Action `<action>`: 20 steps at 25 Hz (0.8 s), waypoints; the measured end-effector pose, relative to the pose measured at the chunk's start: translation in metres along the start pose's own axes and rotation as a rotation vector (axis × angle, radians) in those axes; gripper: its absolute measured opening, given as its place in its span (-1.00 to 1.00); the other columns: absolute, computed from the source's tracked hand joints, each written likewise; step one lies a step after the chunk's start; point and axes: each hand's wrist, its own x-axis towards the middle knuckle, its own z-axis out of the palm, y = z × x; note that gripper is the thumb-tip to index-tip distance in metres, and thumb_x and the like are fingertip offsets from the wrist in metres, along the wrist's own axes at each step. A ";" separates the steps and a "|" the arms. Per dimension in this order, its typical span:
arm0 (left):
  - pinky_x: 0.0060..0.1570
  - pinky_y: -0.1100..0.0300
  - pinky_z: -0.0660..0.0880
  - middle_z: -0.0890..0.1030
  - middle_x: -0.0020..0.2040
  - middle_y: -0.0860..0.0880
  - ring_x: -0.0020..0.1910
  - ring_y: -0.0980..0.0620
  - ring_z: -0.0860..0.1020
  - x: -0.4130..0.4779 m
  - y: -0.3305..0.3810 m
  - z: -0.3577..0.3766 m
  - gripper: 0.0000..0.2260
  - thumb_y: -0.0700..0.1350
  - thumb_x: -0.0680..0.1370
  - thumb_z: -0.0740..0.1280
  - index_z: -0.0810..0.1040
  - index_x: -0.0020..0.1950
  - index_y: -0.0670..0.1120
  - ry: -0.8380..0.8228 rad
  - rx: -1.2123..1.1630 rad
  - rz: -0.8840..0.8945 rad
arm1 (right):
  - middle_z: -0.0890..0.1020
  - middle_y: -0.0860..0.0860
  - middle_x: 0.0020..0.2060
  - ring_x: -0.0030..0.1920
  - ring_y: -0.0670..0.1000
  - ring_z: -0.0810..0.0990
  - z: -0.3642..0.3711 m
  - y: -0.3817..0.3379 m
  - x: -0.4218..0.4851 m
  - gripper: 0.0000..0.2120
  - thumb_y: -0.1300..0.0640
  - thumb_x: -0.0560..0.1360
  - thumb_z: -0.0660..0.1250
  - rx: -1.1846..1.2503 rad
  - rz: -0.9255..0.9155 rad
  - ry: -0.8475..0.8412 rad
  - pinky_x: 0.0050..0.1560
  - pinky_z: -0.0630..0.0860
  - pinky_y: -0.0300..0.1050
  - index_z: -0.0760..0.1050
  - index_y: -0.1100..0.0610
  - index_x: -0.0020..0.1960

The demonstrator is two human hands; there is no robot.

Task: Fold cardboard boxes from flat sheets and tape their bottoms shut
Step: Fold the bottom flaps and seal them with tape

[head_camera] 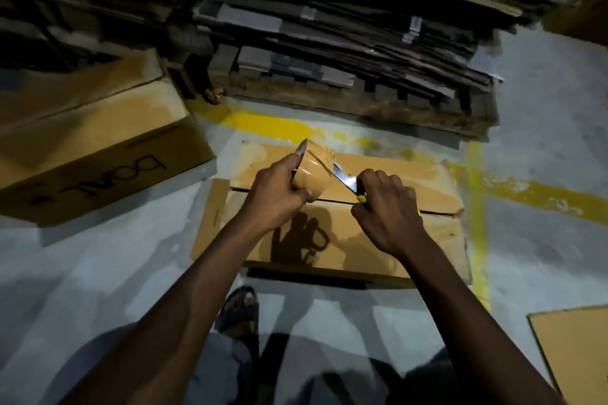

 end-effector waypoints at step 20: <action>-0.32 0.14 0.42 0.48 -0.22 0.11 -0.25 0.01 0.50 0.011 0.013 0.044 -0.65 -0.03 0.45 0.47 0.33 0.01 -0.09 -0.112 0.061 -0.035 | 0.64 0.06 -0.25 -0.21 0.13 0.61 0.007 0.044 0.002 -0.80 0.03 0.63 0.19 0.190 -0.099 -0.290 -0.25 0.46 0.02 0.48 0.05 -0.12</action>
